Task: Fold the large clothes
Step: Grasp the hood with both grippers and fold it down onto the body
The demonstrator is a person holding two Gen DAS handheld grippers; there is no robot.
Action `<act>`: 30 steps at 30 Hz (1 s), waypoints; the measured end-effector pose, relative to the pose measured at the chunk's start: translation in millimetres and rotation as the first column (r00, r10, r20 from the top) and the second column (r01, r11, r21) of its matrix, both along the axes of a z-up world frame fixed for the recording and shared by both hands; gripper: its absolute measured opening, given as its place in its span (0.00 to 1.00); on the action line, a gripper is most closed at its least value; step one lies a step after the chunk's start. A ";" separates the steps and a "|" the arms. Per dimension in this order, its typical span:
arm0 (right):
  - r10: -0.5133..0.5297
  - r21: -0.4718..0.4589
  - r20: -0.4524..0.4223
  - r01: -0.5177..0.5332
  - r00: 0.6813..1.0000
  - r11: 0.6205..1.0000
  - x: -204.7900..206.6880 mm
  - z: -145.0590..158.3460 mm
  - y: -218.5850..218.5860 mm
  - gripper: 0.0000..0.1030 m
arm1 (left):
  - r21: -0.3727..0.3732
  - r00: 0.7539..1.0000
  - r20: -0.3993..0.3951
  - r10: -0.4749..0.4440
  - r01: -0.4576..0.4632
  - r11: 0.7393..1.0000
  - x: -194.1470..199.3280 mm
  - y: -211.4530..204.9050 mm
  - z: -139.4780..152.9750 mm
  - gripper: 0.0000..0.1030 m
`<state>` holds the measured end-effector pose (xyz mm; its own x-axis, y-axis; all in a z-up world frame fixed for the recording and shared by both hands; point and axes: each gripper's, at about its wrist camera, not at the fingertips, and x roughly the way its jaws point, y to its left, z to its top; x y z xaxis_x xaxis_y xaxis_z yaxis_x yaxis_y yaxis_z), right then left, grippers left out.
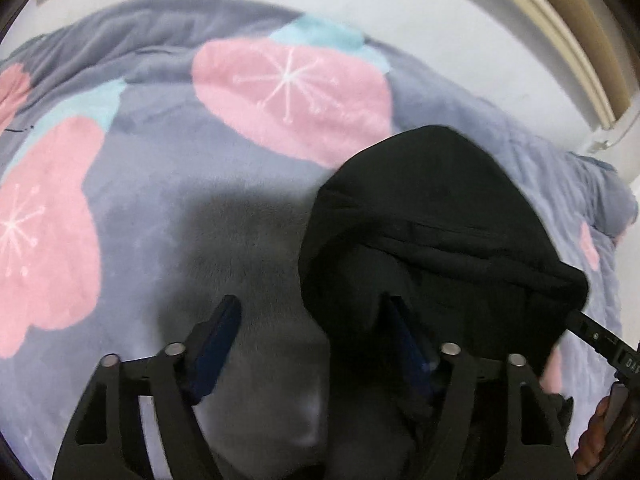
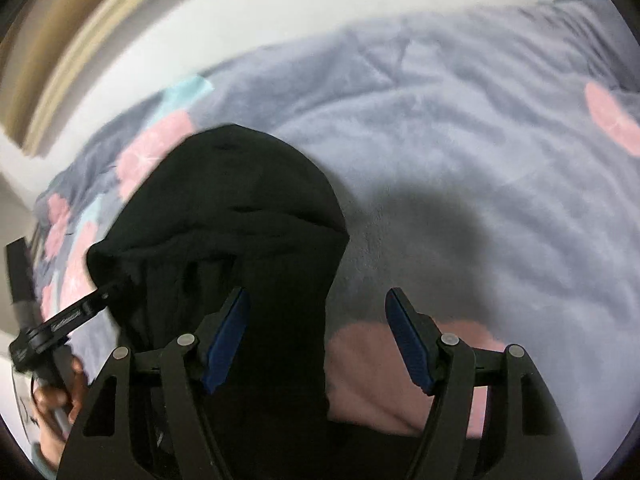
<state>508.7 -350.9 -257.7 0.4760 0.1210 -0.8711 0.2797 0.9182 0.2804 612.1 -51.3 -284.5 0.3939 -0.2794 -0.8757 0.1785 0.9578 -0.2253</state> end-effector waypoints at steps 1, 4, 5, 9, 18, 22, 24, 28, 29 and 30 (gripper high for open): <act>-0.004 -0.001 -0.021 0.004 1.000 1.000 6.4 -8.0 0.9 0.63 | -0.006 1.000 -0.006 -0.005 0.005 1.000 2.2 0.0 -1.6 0.51; 0.001 -0.017 0.001 -0.001 1.000 1.000 6.0 -6.5 2.1 0.13 | -0.097 1.000 0.003 -0.008 0.009 0.995 4.3 9.7 2.6 0.12; -0.008 -0.008 0.055 0.008 0.998 1.000 -3.0 4.8 -1.9 0.10 | -0.122 1.000 0.028 0.002 0.002 0.993 2.5 16.4 9.6 0.10; -0.021 0.004 0.132 0.020 0.991 1.000 -25.1 16.4 -15.2 0.10 | -0.377 0.997 0.031 0.074 -0.056 0.925 -6.7 64.1 31.2 0.09; 0.000 0.079 -0.044 0.003 0.999 0.997 -6.5 -61.6 -22.9 0.21 | -0.425 0.973 -0.215 0.079 -0.166 0.890 10.0 78.1 -66.9 0.14; 0.069 0.027 -0.041 -0.068 0.997 0.997 -16.5 -37.5 -18.7 0.32 | -0.351 0.992 -0.108 0.060 -0.094 0.932 -10.0 78.1 -32.3 0.38; 0.090 0.031 0.002 -0.090 0.996 0.995 -30.5 -15.7 -19.3 0.39 | -0.305 0.999 -0.031 0.017 -0.026 0.952 -27.7 79.9 -4.6 0.38; 0.098 0.002 0.112 -0.099 0.989 0.995 -45.1 33.0 -16.1 0.42 | -0.299 0.996 0.093 0.012 0.017 0.954 -47.4 92.1 43.0 0.39; 0.104 -0.005 0.133 -0.105 0.986 0.995 -43.0 42.8 -12.4 0.42 | -0.309 0.992 0.125 0.022 0.017 0.951 -45.8 94.6 55.1 0.40; 0.115 -0.011 0.144 -0.114 0.983 0.993 -38.3 50.4 -7.2 0.43 | -0.328 0.988 0.154 0.026 0.026 0.944 -41.4 88.6 70.0 0.41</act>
